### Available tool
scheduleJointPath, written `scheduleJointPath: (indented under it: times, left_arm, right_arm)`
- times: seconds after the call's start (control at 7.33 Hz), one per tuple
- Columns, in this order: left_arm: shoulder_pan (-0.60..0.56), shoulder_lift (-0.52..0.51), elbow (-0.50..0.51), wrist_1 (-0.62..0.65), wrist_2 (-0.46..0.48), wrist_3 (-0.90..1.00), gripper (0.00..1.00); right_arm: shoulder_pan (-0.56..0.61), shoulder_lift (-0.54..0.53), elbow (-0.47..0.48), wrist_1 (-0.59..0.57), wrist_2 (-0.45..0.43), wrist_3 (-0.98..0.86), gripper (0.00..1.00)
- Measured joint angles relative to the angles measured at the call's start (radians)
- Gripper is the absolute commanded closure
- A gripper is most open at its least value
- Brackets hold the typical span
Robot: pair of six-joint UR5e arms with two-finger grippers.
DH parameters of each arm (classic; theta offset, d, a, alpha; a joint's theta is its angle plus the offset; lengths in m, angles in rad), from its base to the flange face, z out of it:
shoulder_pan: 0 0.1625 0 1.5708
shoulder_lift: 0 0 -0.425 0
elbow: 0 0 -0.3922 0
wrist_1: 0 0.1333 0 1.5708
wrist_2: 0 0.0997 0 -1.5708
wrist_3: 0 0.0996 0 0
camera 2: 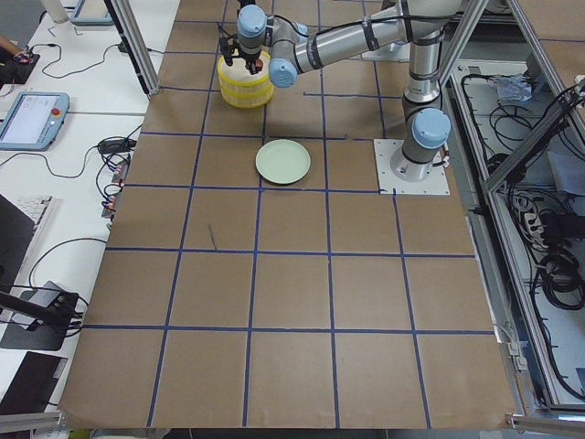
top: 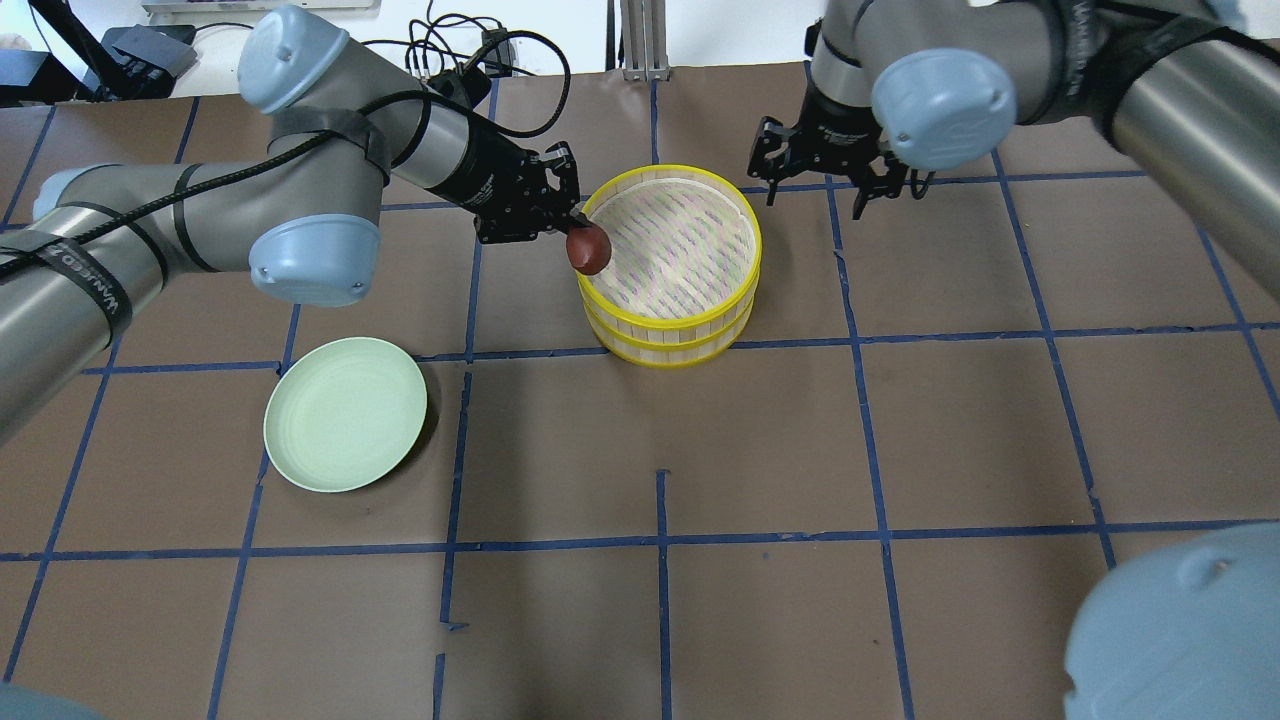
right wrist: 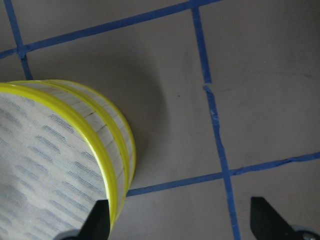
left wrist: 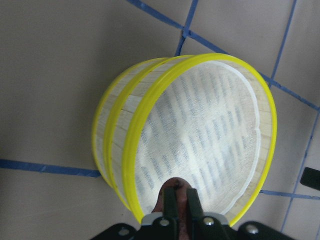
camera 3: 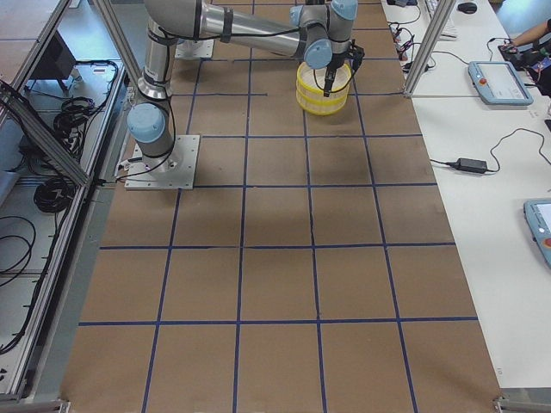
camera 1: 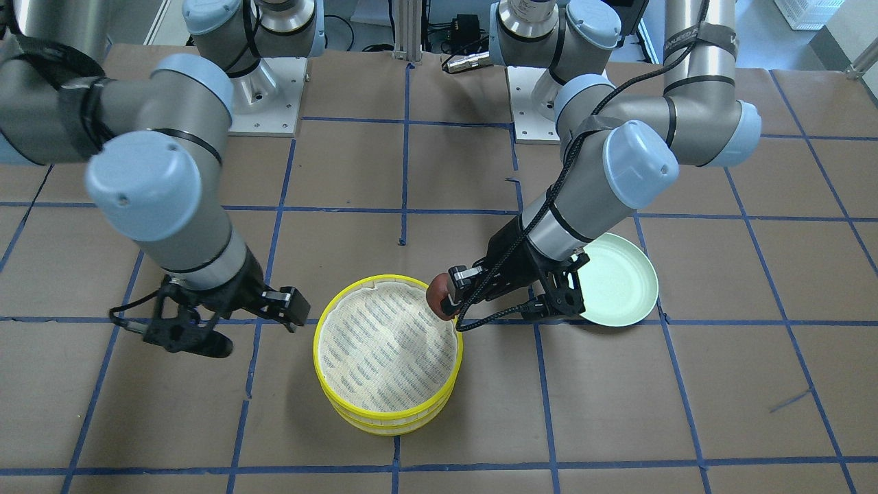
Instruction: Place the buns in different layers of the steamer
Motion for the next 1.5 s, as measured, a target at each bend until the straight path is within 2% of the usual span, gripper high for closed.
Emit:
scheduleJointPath:
  times: [0.27,0.55,0.68,0.82,1.09,1.23,1.5]
  left_arm:
    - [-0.031,-0.05,0.031,0.071,-0.022,-0.103,0.0]
    - [-0.042,-0.062,0.068,0.083,-0.022,-0.142,0.0]
    - [-0.041,-0.053,0.08,0.08,0.006,-0.078,0.0]
    - [-0.039,-0.045,0.087,0.054,0.086,0.064,0.0]
    - [-0.019,-0.002,0.096,-0.073,0.321,0.393,0.0]
    - [0.021,0.044,0.098,-0.172,0.378,0.5,0.0]
    - [0.115,0.139,0.112,-0.405,0.415,0.574,0.0]
  right_arm:
    - [-0.062,-0.08,-0.028,0.094,0.01,-0.109,0.0]
    - [-0.052,-0.132,-0.053,0.163,0.007,-0.124,0.0]
    - [-0.041,-0.16,-0.051,0.19,-0.013,-0.124,0.0]
    - [-0.035,-0.185,-0.05,0.219,-0.04,-0.124,0.0]
    - [-0.03,-0.22,-0.05,0.257,-0.063,-0.123,0.0]
    - [-0.029,-0.226,-0.05,0.268,-0.063,-0.122,0.0]
    - [-0.031,-0.232,-0.055,0.3,-0.064,-0.111,0.0]
